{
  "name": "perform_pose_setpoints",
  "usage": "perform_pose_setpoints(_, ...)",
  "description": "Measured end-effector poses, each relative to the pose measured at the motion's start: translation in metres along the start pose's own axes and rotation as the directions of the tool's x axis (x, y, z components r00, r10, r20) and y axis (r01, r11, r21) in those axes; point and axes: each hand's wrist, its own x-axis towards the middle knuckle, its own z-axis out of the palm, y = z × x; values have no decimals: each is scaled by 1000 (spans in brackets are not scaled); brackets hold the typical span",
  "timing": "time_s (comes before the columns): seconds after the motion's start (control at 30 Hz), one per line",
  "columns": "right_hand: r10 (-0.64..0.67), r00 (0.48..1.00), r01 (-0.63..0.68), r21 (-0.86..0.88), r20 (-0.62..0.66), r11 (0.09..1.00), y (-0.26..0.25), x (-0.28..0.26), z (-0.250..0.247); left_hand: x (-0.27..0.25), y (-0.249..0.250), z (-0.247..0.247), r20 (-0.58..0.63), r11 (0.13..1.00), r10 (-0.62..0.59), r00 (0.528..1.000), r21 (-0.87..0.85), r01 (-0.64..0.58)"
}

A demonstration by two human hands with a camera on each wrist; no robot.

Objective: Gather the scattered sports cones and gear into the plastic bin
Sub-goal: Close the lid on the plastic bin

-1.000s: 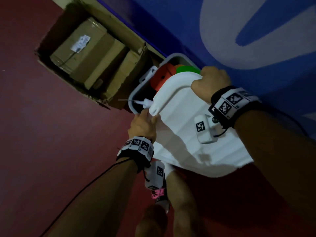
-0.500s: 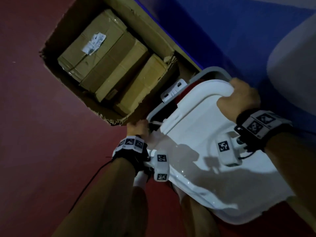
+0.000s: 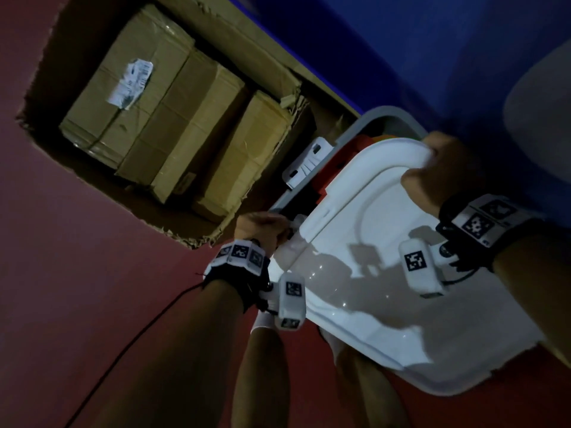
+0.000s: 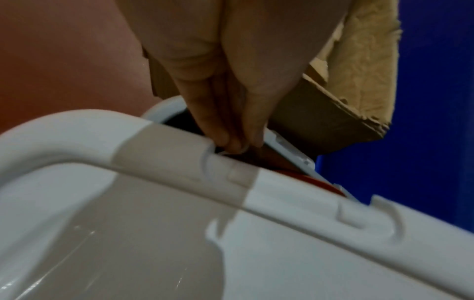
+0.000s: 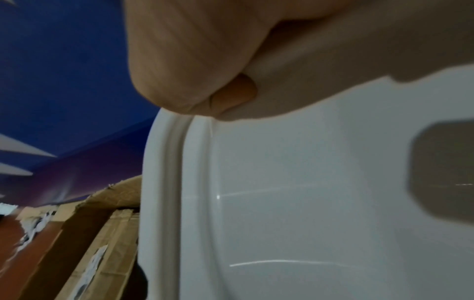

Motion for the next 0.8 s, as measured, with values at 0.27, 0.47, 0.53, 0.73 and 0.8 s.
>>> perform_pose_setpoints(0.27,42,991,-49,-56,-130,997,1,7,17,25,3,45,251,879,76,965,441,-184)
perform_pose_setpoints(0.47,53,986,-56,-14,-156,998,6,5,25,19,-14,46,251,874,37,967,462,-153)
perform_pose_setpoints(0.53,40,985,-42,-8,-168,999,1,5,26,9,-12,41,244,890,72,967,422,-172)
perform_pose_setpoints(0.73,57,962,-45,51,-268,998,-31,36,29,-12,8,3,170,628,500,849,605,-491)
perform_pose_setpoints(0.8,101,952,-83,73,-288,994,-38,47,32,-10,7,-3,106,487,700,707,653,-580)
